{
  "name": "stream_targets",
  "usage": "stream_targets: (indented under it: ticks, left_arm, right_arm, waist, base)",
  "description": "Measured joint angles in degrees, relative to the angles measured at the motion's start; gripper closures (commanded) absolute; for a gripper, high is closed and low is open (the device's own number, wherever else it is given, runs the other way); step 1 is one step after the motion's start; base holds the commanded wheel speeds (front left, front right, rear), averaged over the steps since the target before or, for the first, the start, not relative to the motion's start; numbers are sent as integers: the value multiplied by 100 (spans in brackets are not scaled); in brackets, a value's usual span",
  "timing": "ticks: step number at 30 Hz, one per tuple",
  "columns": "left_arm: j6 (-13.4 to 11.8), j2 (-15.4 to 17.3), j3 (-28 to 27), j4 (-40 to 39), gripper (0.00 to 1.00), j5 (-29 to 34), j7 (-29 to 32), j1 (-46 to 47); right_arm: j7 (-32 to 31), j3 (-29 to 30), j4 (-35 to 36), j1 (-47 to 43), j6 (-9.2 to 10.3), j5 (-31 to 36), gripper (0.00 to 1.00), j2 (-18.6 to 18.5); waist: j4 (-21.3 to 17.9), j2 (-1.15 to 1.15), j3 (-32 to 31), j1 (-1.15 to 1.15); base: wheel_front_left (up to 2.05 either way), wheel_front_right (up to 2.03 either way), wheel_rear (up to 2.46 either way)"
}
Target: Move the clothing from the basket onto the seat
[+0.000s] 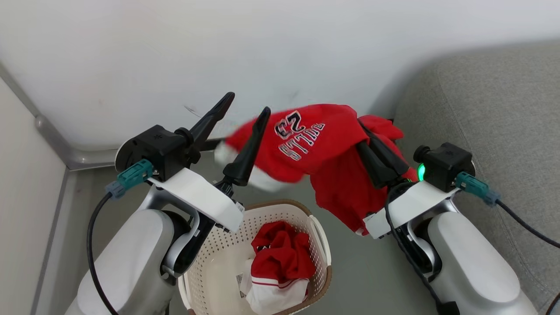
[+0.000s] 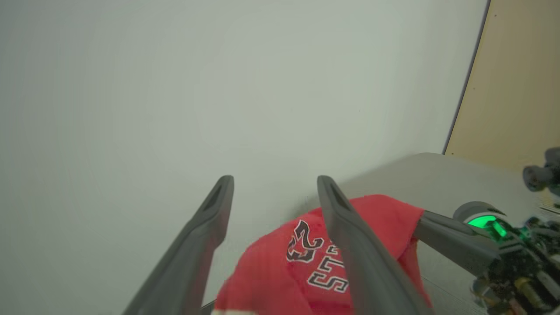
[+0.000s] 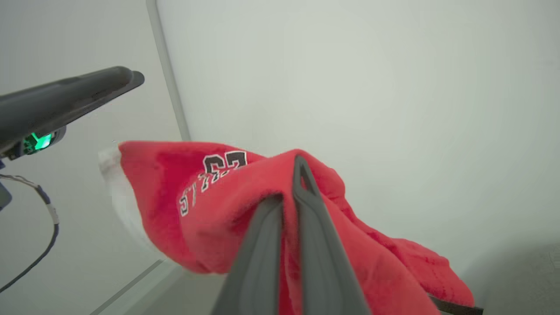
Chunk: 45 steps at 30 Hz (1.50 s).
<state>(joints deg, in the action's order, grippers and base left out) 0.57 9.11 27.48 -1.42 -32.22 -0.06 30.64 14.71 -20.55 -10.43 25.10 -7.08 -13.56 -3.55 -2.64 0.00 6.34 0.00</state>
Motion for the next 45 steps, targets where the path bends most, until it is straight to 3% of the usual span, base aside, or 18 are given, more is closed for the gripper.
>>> stream_targets:
  ticks: [19, 45]
  left_arm:
    - [121, 73, 100, -1, 0, -51, -25, -197]
    - [390, 120, 394, 0, 0, -42, 0, -57]
  right_arm:
    - [-1, 1022, 510, -294, 0, 248, 100, -43]
    - [0, 1796, 1204, -761, 0, 369, 100, 19]
  waist:
    - [-491, 0, 147, 0]
    - [-1739, 0, 405, 0]
  base:
    - [0, 0, 0]
    - [0, 0, 0]
